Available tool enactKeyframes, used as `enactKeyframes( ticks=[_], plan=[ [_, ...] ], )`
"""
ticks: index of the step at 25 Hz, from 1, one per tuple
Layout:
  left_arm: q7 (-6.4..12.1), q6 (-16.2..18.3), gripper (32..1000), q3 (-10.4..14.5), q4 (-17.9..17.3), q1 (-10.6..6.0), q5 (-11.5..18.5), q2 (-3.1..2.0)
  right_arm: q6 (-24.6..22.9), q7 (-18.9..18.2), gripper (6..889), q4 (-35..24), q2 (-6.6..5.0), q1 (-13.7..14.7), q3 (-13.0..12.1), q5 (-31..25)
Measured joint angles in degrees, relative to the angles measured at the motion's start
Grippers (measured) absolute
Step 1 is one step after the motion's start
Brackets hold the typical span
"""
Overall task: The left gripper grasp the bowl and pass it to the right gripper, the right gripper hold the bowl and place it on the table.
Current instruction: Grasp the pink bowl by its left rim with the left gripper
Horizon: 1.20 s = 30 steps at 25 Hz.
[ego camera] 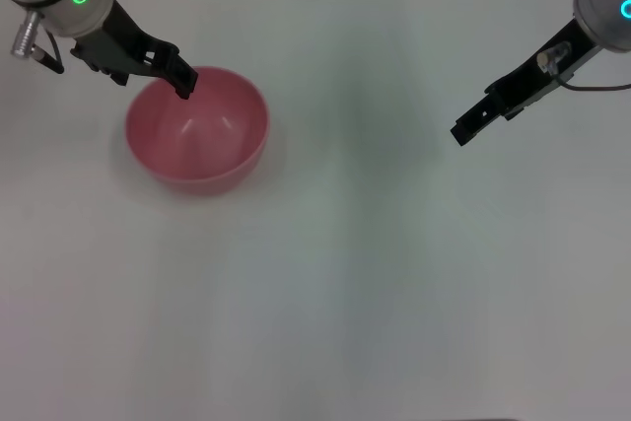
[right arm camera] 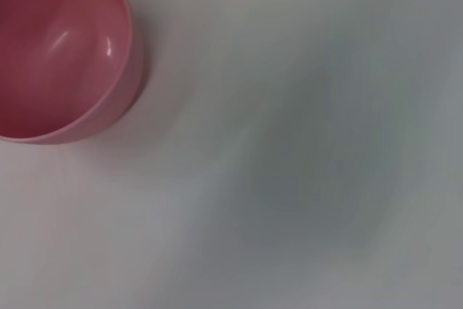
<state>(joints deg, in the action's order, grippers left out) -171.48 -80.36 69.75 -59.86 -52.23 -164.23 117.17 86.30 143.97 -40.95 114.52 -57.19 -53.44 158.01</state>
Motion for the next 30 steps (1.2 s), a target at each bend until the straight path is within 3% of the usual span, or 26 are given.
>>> enactKeyframes(
  ticks=[9,13,18,23,30],
  plan=[
    [0.01,3.80,817,-0.32,5.94,-1.17,-0.28,-0.52,-0.31,-0.16,854,0.50,0.00,0.14,-0.02,-0.07],
    [0.03,5.04,816,-0.65,6.89,-1.18,-0.30,-0.69,-0.65,-0.16,854,0.94,-0.03,0.15,-0.21,-0.13],
    [0.10,6.54,814,-1.64,9.40,-1.21,-0.31,-1.38,-0.79,-0.18,854,1.34,-0.07,0.11,-0.26,-0.21],
    [0.10,7.38,813,-1.68,9.97,-0.96,-0.30,-1.49,-0.80,-0.19,854,1.34,-0.12,0.15,-0.21,-0.24],
    [0.09,9.78,811,-1.75,13.00,-1.02,-0.30,-2.15,-1.05,-0.19,854,1.32,-0.07,0.13,-0.26,-0.26]
  ],
)
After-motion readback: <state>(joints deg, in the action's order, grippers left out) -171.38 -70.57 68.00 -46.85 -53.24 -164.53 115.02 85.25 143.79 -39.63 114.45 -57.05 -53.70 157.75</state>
